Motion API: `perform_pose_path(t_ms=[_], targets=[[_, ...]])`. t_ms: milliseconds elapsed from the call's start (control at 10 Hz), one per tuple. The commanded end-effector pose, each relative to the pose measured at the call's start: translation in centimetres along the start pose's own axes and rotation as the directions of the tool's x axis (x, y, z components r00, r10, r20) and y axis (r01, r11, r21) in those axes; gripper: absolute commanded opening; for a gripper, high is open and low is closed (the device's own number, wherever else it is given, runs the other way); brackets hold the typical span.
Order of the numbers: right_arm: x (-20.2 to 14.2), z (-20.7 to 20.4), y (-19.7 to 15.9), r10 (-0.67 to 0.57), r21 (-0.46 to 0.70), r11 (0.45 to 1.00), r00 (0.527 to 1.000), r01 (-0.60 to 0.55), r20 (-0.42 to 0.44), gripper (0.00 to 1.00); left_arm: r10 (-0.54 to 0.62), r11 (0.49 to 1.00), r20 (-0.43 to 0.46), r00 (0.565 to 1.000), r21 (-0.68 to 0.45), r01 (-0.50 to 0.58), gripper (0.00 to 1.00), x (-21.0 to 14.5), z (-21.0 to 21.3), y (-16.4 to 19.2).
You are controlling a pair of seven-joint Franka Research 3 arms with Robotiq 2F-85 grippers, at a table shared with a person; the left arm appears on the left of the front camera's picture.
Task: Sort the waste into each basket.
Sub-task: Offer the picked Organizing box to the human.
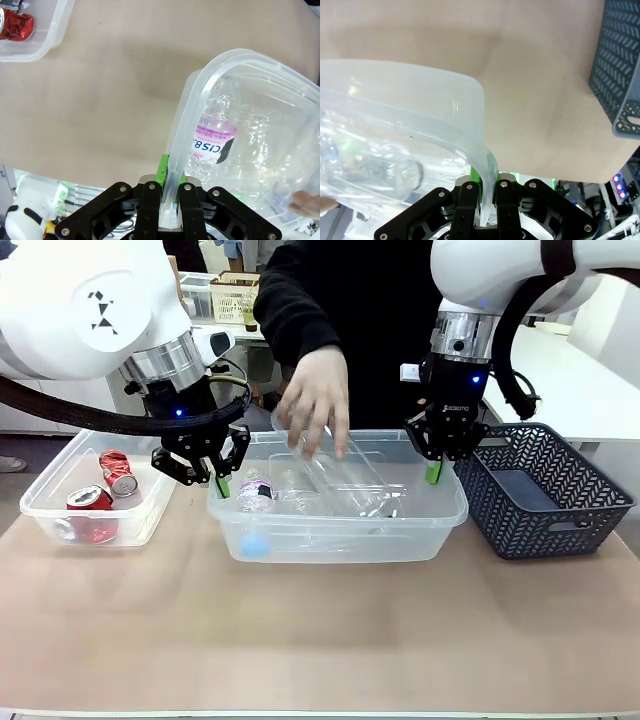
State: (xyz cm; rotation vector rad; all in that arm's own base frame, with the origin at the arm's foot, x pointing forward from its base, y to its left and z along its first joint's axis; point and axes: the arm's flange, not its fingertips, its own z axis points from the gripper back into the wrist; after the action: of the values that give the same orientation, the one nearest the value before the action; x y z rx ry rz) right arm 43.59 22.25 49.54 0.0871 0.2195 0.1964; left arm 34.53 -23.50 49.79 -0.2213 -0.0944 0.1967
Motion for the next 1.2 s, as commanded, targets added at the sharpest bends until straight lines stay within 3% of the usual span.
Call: perform_pose_path(t_ms=[0, 1100], targets=[[-0.52, 0.26, -0.23, 0.008, 0.005, 1.0, 1.0, -0.008, -0.008, 0.02, 0.029, 1.0, 0.016, 0.999, 0.002, -0.029, 0.0, 0.3, -0.1, 0.65], [-0.52, 0.26, -0.23, 0.008, 0.005, 1.0, 1.0, -0.008, -0.008, 0.02, 0.029, 1.0, 0.016, 0.999, 0.002, -0.029, 0.0, 0.3, -0.1, 0.65]])
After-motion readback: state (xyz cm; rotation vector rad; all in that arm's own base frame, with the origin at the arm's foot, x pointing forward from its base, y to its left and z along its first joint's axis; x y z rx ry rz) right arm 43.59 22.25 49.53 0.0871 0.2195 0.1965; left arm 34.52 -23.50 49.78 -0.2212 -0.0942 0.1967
